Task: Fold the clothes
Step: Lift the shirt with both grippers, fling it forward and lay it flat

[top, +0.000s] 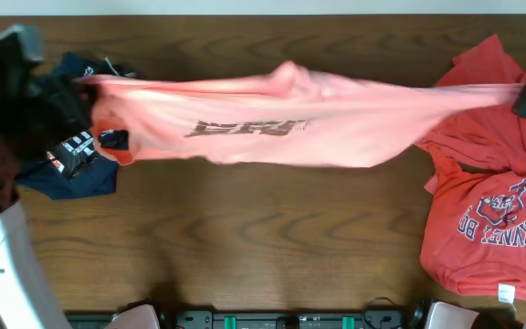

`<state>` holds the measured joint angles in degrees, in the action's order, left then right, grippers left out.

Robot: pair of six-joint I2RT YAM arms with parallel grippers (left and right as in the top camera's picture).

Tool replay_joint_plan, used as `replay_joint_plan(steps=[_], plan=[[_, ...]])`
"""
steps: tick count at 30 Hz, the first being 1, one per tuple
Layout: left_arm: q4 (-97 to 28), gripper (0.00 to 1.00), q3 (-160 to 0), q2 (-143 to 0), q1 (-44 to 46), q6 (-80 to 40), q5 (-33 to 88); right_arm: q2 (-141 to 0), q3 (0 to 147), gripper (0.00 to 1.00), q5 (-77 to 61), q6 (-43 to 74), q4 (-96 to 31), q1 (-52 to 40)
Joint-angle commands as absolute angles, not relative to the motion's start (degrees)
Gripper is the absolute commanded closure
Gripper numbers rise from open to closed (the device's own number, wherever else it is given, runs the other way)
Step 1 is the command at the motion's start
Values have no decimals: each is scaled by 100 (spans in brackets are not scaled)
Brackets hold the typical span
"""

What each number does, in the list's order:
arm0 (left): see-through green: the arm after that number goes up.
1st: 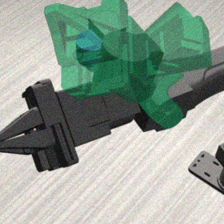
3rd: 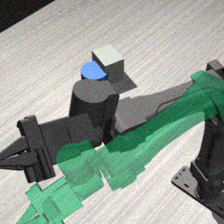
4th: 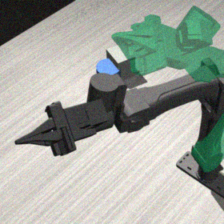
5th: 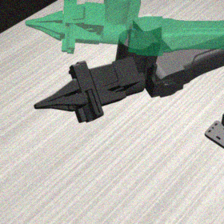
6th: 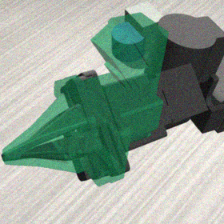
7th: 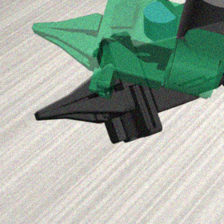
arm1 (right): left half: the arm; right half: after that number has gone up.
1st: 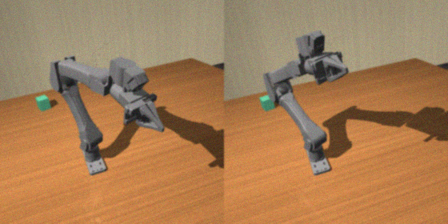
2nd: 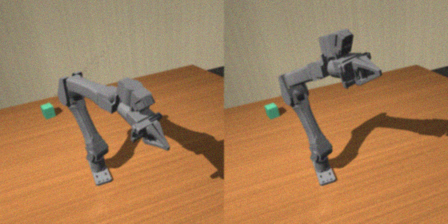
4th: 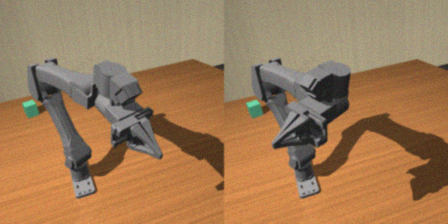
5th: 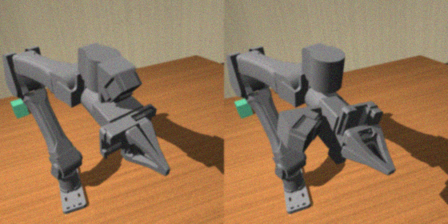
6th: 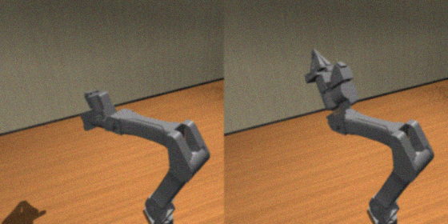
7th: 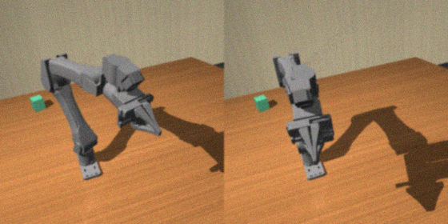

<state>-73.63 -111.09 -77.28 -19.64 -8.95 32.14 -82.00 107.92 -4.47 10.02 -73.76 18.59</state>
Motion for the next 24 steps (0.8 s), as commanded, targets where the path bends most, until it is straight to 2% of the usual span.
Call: replay_joint_plan(steps=[1, 6, 14, 19, 24], plan=[[-7273, 94, -11098, -7708, -2215, -821, 3892, -8014, 10989, 99, -429, 1015, -7303, 1925], [-7087, 94, -11098, -7955, -2049, -816, 3946, -8156, 10989, 99, -864, 947, -7120, 1852], [-5769, 94, -11098, -9074, -1299, -821, 3944, -9146, 10989, 99, -1356, 760, -5937, 1214], [-3916, 94, -11098, -9988, -939, -884, 3743, -9830, 10989, 99, -1354, 1098, -4104, 974], [-1658, 94, -11100, -10302, -1087, -2357, 3664, -9926, 11013, 99, -1236, 1844, -2683, 1013]])
